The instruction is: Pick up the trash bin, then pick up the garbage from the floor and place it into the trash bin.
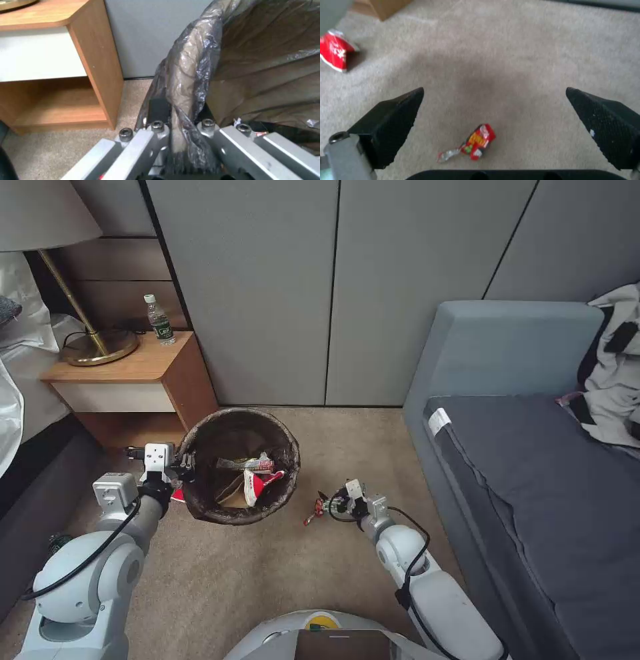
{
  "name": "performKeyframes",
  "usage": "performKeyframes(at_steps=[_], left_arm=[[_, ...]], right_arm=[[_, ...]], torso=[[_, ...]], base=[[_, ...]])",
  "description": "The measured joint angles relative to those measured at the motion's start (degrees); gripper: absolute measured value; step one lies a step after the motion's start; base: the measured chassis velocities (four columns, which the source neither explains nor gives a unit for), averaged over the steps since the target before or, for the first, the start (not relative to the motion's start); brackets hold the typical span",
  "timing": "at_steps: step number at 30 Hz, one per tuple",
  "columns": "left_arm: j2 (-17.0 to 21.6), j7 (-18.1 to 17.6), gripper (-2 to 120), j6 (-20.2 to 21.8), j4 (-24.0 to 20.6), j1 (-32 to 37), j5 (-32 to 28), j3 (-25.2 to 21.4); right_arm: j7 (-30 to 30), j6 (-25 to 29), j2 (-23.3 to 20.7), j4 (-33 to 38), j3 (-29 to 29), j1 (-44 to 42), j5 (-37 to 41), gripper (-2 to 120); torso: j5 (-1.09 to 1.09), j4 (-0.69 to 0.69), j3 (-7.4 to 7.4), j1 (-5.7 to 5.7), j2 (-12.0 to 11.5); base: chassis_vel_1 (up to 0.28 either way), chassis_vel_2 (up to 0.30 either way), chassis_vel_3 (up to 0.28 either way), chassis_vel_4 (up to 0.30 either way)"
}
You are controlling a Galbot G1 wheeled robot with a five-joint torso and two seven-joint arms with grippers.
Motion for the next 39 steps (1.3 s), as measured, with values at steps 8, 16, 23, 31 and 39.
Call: performKeyframes(at_steps=[8,16,23,31,39], left_arm=[[-0.32,0.0,3,0.0,-0.45,0.25,0.16,0.02],[-0.56,0.01,3,0.0,-0.65,0.28,0.21,0.02],[-0.73,0.02,3,0.0,-0.65,0.27,0.44,0.27],[-0.81,0.35,3,-0.04,-0.57,0.28,0.79,0.26],[-1.13,0.44,3,-0.08,-0.5,0.34,1.09,0.4]], right_arm=[[-0.17,0.26,1.05,-4.32,-0.72,1.55,-0.91,100],[-1.34,1.99,2.88,-11.08,-0.83,3.86,-3.4,100],[-1.33,2.37,4.28,-14.33,-0.95,5.29,-4.3,100],[-1.49,3.67,5.9,-18.86,-1.3,7.27,-6.11,100],[-1.58,4.5,7.25,-22.33,-1.43,8.62,-7.4,100]], torso=[[0.0,0.01,0.0,0.0,0.0],[0.0,0.0,0.0,0.0,0.0],[0.0,0.0,0.0,0.0,0.0],[0.0,0.01,0.0,0.0,0.0],[0.0,0.0,0.0,0.0,0.0]], base=[[0.0,0.0,0.0,0.0],[0.0,0.0,0.0,0.0],[0.0,0.0,0.0,0.0],[0.0,0.0,0.0,0.0],[0.0,0.0,0.0,0.0]])
